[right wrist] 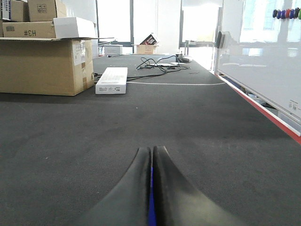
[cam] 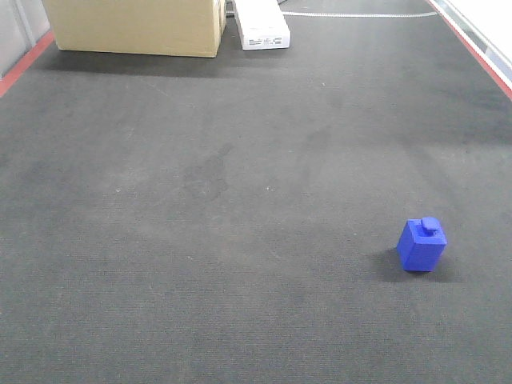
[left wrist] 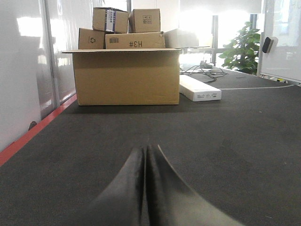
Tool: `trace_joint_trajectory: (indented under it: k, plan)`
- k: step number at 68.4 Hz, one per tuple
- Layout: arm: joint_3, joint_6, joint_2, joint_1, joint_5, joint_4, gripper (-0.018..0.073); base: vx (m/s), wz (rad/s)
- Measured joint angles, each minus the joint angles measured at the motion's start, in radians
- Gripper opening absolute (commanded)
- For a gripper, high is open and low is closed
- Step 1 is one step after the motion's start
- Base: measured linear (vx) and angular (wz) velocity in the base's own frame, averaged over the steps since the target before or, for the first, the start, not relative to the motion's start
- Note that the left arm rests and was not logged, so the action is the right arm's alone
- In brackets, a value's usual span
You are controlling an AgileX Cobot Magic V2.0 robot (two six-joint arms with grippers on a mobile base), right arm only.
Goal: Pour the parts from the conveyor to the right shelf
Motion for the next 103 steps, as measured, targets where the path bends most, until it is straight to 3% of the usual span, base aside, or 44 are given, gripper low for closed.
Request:
trace_joint_trajectory:
  k: [103]
  plan:
    - [-0.051, -0.013, 0.0, 0.0, -0.05, -0.011, -0.0009, 0.0, 0.0]
